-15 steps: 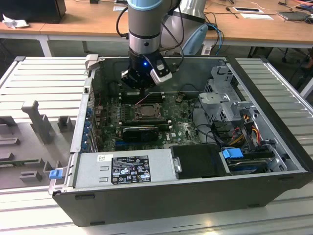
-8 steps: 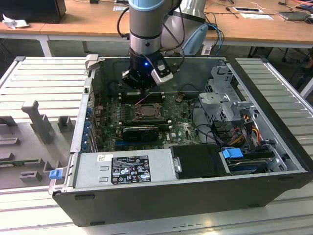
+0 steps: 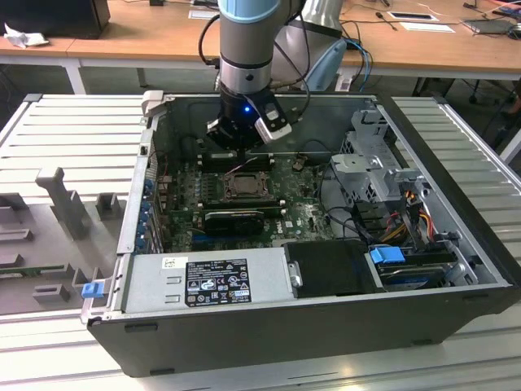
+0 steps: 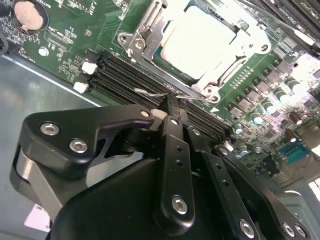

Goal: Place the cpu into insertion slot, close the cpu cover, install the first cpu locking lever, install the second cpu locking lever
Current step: 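Install the first cpu locking lever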

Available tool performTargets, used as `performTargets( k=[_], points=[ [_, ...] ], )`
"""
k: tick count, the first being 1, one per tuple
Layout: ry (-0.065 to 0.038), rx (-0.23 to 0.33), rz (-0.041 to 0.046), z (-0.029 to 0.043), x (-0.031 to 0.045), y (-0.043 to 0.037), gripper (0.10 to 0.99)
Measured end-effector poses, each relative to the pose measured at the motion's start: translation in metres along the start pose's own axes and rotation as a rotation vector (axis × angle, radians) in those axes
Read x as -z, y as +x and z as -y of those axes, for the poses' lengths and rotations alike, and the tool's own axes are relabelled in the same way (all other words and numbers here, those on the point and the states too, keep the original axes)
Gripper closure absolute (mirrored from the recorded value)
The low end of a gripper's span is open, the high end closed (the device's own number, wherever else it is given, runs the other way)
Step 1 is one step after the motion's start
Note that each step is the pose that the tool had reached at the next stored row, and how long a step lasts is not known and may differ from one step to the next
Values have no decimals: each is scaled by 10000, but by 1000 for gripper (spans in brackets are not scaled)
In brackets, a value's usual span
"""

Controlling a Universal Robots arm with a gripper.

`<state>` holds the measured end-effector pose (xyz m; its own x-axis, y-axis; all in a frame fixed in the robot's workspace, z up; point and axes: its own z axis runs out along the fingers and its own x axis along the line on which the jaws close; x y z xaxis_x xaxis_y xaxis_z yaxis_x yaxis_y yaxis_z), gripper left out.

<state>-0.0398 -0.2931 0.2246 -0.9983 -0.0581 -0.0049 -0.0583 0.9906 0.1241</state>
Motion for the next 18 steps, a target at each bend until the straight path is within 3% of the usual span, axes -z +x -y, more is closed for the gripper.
performTargets(
  k=[18],
  points=[
    [-1, 1, 1, 5, -88, -205, 980]
  ],
)
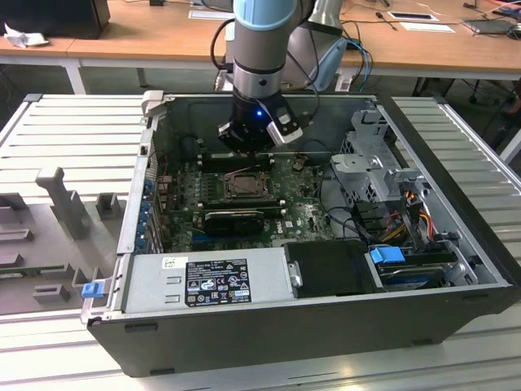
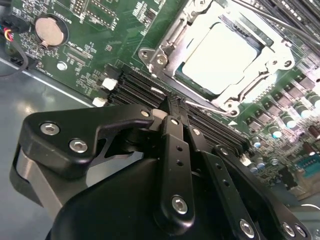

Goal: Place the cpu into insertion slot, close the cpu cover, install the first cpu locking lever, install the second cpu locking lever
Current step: 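Install the first cpu locking lever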

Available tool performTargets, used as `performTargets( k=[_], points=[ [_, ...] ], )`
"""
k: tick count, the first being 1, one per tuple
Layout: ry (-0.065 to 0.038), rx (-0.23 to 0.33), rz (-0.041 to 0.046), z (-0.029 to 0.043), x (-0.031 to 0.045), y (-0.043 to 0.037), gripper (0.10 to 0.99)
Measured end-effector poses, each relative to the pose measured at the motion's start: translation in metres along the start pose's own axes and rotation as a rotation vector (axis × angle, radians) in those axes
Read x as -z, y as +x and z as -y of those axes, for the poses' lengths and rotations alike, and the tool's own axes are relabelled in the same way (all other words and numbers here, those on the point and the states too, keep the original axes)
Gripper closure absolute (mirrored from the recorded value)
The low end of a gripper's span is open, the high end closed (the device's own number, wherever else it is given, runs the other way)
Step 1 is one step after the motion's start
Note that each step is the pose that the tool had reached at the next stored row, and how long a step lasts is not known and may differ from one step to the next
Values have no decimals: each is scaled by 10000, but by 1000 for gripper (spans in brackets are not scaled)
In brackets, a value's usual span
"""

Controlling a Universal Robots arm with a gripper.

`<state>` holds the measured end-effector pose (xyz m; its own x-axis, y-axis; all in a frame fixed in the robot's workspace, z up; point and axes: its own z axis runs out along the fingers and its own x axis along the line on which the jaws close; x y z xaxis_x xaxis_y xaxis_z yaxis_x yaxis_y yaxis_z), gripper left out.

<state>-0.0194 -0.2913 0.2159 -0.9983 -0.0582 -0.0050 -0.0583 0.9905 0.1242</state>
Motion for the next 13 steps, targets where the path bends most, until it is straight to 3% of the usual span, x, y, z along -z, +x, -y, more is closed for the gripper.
performTargets(
  k=[13],
  points=[
    [10, -193, 23, 12, -75, -43, 980]
  ],
)
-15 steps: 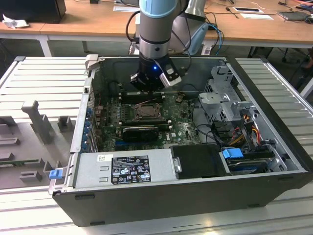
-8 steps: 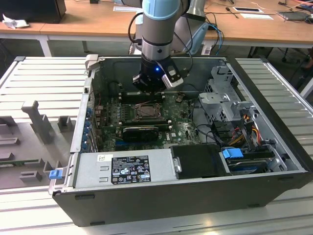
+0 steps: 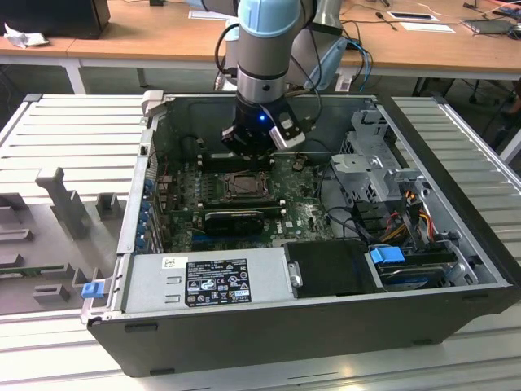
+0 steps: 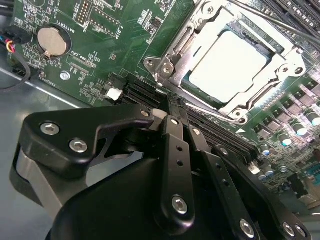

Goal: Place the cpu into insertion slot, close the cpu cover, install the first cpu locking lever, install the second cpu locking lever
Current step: 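Install the first cpu locking lever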

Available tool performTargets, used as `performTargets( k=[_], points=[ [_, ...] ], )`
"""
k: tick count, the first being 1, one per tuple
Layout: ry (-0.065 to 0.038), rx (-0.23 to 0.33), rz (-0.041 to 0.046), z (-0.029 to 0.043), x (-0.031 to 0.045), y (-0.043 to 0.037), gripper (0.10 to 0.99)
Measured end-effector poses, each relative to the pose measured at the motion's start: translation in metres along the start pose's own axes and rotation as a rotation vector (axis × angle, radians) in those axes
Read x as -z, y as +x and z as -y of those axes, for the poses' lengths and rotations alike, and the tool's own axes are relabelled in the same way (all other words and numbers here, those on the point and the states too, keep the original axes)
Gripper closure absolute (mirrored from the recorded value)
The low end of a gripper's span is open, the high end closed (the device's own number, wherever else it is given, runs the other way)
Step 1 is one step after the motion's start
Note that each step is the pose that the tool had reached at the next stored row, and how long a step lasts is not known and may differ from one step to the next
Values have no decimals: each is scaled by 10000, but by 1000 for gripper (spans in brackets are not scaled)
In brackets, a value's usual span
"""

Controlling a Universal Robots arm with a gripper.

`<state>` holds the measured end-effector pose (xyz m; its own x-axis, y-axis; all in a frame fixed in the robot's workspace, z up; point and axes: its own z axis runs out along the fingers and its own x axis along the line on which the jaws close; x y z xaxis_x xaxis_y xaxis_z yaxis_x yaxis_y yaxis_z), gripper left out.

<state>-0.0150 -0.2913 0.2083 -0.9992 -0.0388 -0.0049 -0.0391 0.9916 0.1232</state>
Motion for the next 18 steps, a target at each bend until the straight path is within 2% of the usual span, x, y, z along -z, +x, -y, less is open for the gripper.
performTargets(
  k=[12, 18],
  points=[
    [7, -14, 2, 6, -37, 1, 980],
    [74, -15, -1, 7, -43, 1, 980]
  ],
)
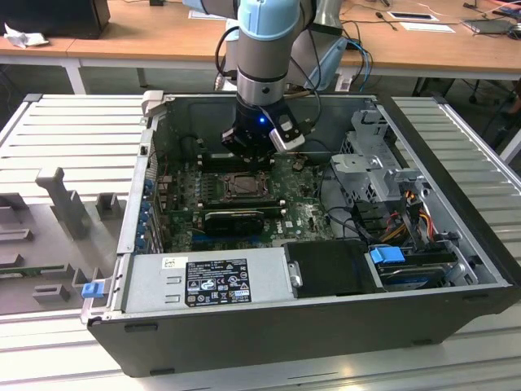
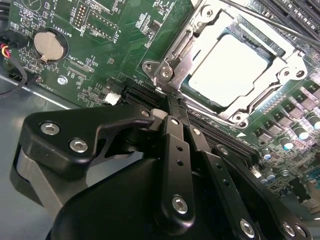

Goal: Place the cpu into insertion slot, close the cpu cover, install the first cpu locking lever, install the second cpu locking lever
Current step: 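Install the first cpu locking lever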

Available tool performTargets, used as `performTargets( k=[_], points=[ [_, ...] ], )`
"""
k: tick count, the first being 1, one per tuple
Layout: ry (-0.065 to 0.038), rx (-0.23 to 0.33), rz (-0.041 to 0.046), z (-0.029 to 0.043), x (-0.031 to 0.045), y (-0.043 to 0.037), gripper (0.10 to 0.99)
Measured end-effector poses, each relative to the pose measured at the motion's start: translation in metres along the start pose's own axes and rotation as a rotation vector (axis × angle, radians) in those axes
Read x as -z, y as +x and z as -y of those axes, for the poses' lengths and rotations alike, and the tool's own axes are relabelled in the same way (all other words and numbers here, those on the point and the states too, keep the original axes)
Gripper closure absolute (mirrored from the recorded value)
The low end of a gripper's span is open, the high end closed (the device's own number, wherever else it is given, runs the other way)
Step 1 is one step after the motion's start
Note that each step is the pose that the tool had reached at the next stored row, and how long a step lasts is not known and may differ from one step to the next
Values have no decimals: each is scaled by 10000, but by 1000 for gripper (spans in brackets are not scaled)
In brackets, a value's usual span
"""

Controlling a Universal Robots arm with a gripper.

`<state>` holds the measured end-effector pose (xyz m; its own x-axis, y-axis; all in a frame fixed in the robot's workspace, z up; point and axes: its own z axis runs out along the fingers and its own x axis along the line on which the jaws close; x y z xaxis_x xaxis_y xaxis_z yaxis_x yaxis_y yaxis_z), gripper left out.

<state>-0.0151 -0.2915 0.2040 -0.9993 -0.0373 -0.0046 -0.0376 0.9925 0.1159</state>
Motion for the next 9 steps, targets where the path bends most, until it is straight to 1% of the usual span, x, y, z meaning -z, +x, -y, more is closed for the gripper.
performTargets(
  k=[1, 3, 6, 9],
  points=[
    [11, 0, 1, 0, -1, 0, 980],
    [85, 1, -2, 0, -4, 0, 980],
    [102, 0, -3, 2, -11, 0, 980],
    [96, -1, -2, 4, -24, 0, 980]
  ],
)
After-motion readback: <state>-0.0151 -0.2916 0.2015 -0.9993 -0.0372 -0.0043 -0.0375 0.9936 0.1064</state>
